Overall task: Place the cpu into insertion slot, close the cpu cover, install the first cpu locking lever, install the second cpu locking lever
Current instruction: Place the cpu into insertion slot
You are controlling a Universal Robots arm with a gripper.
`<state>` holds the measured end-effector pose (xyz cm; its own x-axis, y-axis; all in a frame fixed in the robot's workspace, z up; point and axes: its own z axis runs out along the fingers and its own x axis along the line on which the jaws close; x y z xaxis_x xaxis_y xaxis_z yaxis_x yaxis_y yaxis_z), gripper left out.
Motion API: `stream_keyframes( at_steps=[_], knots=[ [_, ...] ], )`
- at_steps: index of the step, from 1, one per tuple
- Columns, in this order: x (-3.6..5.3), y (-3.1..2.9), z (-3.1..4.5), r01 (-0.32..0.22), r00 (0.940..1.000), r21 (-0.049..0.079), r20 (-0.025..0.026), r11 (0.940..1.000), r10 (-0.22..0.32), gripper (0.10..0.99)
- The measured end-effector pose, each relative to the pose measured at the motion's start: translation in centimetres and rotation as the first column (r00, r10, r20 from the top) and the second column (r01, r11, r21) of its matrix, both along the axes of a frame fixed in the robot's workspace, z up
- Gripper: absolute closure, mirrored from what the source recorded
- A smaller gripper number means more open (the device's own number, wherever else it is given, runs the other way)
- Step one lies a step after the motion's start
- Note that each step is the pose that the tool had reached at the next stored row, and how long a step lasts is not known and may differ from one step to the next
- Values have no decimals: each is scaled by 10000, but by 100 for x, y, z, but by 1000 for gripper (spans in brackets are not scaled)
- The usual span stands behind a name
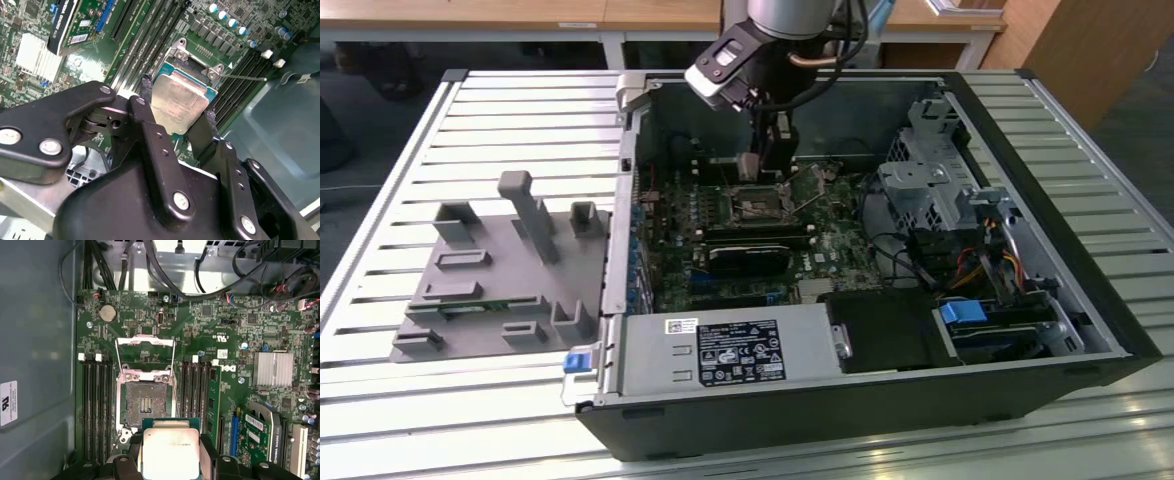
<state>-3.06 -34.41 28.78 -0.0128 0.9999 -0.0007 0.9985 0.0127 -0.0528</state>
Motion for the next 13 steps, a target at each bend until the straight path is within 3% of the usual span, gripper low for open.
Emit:
stream_keyframes(
  at_steps=[13],
  knots=[
    [0,0,-105,0,9995,1,-324,10000,0,549]
  ],
)
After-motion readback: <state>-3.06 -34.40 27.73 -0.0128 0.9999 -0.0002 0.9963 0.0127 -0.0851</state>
